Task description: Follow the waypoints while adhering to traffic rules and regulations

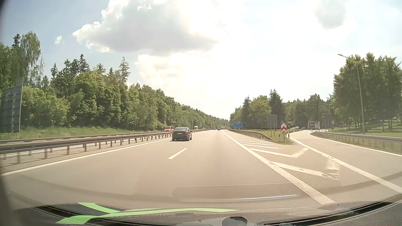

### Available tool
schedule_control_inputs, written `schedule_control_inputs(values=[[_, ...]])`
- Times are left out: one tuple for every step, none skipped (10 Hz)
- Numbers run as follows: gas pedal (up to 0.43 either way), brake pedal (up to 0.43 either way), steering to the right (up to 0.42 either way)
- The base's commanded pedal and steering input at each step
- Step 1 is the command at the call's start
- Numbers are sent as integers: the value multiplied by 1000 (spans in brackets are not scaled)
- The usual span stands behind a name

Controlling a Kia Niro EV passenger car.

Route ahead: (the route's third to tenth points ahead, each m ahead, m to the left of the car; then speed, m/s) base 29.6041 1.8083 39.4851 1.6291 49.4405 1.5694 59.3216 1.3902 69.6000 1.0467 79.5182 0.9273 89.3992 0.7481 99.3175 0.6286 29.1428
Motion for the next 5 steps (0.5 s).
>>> schedule_control_inputs(values=[[390,0,-4],[390,0,-4],[390,0,-3],[390,0,-2],[390,0,-2]])
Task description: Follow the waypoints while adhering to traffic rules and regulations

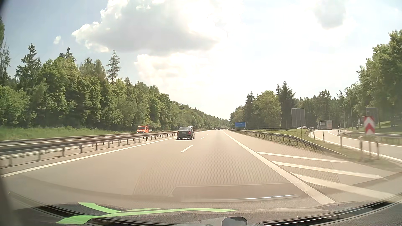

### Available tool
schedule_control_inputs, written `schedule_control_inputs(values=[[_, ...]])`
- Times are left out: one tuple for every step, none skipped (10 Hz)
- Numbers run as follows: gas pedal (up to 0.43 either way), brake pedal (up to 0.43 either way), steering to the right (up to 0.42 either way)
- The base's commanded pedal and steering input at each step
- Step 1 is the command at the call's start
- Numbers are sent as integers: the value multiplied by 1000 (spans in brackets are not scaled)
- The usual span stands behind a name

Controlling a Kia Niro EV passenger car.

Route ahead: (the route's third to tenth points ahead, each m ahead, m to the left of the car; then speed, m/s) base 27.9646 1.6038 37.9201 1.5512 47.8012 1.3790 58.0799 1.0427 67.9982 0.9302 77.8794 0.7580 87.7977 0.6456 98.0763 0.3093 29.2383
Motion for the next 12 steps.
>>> schedule_control_inputs(values=[[390,0,-2],[390,0,-2],[390,0,-2],[390,0,-2],[390,0,-2],[390,0,-2],[390,0,-2],[390,0,-2],[390,0,-2],[390,0,-2],[390,0,-2],[390,0,-3]])
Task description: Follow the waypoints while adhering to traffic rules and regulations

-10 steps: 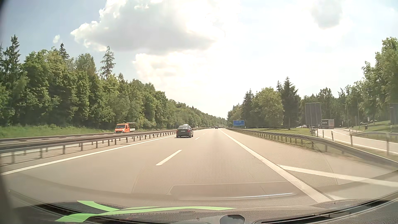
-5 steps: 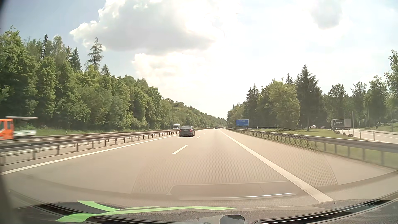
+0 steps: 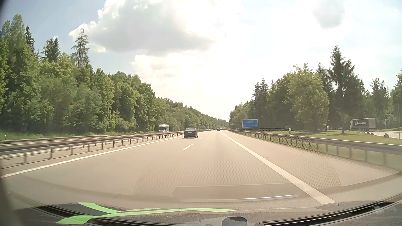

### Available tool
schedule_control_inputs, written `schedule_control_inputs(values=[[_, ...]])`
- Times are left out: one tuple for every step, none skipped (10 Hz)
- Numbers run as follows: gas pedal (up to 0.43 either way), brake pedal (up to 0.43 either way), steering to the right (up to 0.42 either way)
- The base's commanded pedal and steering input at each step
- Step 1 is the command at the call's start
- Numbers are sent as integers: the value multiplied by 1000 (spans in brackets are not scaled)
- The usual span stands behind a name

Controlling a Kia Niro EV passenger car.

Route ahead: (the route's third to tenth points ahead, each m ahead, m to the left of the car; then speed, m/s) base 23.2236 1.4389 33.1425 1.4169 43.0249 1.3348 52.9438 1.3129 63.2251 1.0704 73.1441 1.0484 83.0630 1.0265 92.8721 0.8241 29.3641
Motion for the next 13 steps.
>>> schedule_control_inputs(values=[[390,0,-3],[390,0,-3],[390,0,-3],[390,0,-3],[390,0,-3],[390,0,-3],[390,0,-3],[390,0,-3],[390,0,-3],[390,0,-3],[390,0,-3],[390,0,-3],[390,0,-3]])
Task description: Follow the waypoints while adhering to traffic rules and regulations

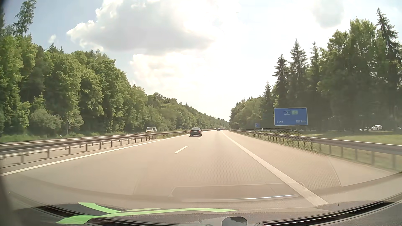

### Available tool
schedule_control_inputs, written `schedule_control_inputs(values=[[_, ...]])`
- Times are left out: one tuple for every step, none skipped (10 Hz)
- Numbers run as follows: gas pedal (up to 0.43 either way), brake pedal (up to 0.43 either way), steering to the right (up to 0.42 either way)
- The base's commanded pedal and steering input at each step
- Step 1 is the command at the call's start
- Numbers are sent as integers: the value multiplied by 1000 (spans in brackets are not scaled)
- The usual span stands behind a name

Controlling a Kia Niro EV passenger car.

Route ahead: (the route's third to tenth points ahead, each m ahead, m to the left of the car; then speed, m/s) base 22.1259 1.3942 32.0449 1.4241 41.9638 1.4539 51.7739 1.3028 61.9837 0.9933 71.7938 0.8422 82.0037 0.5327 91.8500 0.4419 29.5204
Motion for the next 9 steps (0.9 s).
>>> schedule_control_inputs(values=[[390,0,-3],[390,0,-3],[390,0,-3],[390,0,-3],[390,0,-3],[390,0,-3],[390,0,-3],[390,0,-4],[390,0,-3]])
